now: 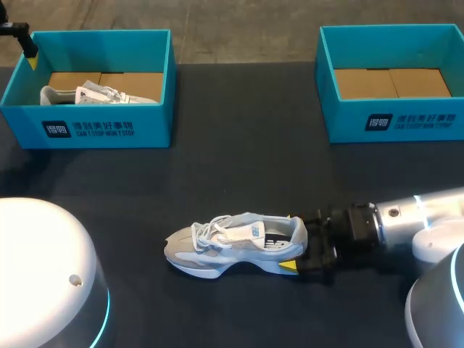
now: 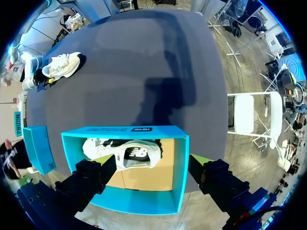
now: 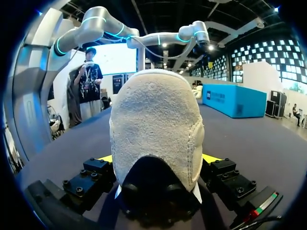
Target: Take the shoe out of the shoebox, open the shoe tongue, remove and reinsert the insole, then place the shoe into the shoebox
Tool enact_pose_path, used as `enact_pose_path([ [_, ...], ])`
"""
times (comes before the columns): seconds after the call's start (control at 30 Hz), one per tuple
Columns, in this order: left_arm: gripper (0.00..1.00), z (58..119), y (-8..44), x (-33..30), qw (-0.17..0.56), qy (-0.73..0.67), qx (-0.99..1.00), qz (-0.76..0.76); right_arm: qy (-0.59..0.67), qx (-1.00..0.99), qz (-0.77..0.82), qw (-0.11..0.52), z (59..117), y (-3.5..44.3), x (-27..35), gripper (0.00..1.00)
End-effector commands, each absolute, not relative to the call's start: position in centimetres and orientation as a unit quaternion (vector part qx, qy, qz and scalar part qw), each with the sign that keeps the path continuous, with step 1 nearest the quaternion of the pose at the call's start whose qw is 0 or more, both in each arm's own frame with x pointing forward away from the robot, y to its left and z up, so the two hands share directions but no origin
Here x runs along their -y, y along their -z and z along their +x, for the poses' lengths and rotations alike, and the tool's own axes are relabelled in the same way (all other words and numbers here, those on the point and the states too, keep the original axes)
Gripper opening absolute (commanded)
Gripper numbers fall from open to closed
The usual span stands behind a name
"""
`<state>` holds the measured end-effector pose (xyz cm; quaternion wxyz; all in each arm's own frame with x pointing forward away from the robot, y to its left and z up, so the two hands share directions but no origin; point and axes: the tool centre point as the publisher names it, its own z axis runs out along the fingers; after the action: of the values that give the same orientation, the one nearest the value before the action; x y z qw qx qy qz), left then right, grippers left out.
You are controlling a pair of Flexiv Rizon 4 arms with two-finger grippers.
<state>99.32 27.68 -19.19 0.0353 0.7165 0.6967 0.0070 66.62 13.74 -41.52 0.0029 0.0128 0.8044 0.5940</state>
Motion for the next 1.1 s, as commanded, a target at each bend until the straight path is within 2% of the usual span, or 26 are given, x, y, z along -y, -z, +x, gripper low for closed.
enact_pose_path([
  [0.03, 1.00, 99.19, 19.18, -27.68, 0.035, -0.009, -0.697, 0.717, -0.595, -0.804, 0.010, 0.007, 66.55, 41.55, -14.03, 1.00],
  [0.97, 1.00, 99.19, 19.18, -27.68, 0.035, -0.009, -0.697, 0.717, -0.592, -0.806, -0.007, 0.006, 66.53, 41.47, -14.83, 1.00],
  [1.0, 1.00, 99.19, 19.18, -27.68, 0.035, -0.009, -0.697, 0.717, -0.592, -0.806, -0.007, 0.006, 66.53, 41.48, -14.83, 0.71],
  [1.03, 1.00, 99.19, 19.18, -27.68, 0.035, -0.009, -0.697, 0.717, -0.592, -0.806, -0.007, 0.006, 66.53, 41.49, -14.83, 0.49],
  [1.07, 1.00, 99.19, 19.18, -27.68, 0.035, -0.009, -0.697, 0.717, -0.593, -0.805, -0.007, 0.006, 66.53, 41.52, -14.84, 0.21],
  [1.1, 1.00, 99.19, 19.18, -27.68, 0.035, -0.009, -0.697, 0.717, -0.593, -0.805, -0.007, 0.006, 66.53, 41.54, -14.85, 0.06],
])
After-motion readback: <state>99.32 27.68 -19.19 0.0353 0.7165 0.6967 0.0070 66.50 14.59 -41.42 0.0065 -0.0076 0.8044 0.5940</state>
